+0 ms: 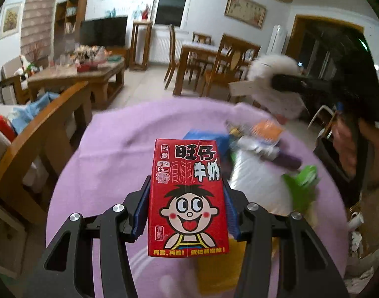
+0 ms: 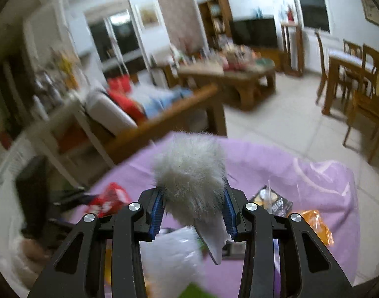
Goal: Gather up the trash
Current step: 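Carry the red box and fluffy ball to the bin and release both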
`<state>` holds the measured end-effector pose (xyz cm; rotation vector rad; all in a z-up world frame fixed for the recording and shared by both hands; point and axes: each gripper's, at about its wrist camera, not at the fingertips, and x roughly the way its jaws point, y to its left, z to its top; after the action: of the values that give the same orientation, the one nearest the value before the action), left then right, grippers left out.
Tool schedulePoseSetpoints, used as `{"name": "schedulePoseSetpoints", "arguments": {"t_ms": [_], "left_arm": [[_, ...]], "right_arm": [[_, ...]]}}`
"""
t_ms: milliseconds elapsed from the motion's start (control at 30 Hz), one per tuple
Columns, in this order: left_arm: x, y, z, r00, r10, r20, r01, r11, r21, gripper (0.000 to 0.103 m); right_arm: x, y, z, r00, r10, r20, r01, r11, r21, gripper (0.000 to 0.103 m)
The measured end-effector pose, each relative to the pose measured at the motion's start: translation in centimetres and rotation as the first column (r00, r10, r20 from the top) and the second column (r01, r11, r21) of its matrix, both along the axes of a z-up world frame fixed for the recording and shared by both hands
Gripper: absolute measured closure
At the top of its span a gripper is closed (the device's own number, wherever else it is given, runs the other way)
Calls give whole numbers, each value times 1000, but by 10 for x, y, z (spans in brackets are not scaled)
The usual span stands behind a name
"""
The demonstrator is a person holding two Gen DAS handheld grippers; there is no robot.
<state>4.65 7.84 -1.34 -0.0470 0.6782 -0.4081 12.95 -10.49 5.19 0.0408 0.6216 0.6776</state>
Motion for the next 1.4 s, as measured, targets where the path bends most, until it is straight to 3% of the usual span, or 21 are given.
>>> {"name": "schedulePoseSetpoints", "arguments": {"t_ms": [133, 433, 733, 1033, 1133, 1400], "left_arm": [[-10, -19, 23, 998, -27, 62, 29, 999, -39, 53], [-27, -108, 50, 975, -170, 142, 179, 983, -48, 53], [-27, -217, 50, 929, -342, 142, 354, 933, -69, 53], [-33, -312, 38, 871, -475, 123, 487, 868, -94, 53], [-35, -339, 34, 850, -512, 123, 524, 846, -97, 53], [-38, -409, 17, 799, -592, 105, 599, 800, -49, 53]], "right_arm": [[-42, -50, 9, 998, -47, 41, 42, 991, 128, 63], [-110, -180, -5, 948, -300, 104, 267, 931, 250, 63], [-181, -307, -16, 829, -534, 164, 468, 825, 317, 63], [-228, -421, -49, 696, -708, 117, 649, 691, 319, 63], [-237, -451, -63, 652, -752, 99, 697, 645, 314, 63], [-248, -488, -97, 579, -814, 57, 764, 565, 312, 63]]}}
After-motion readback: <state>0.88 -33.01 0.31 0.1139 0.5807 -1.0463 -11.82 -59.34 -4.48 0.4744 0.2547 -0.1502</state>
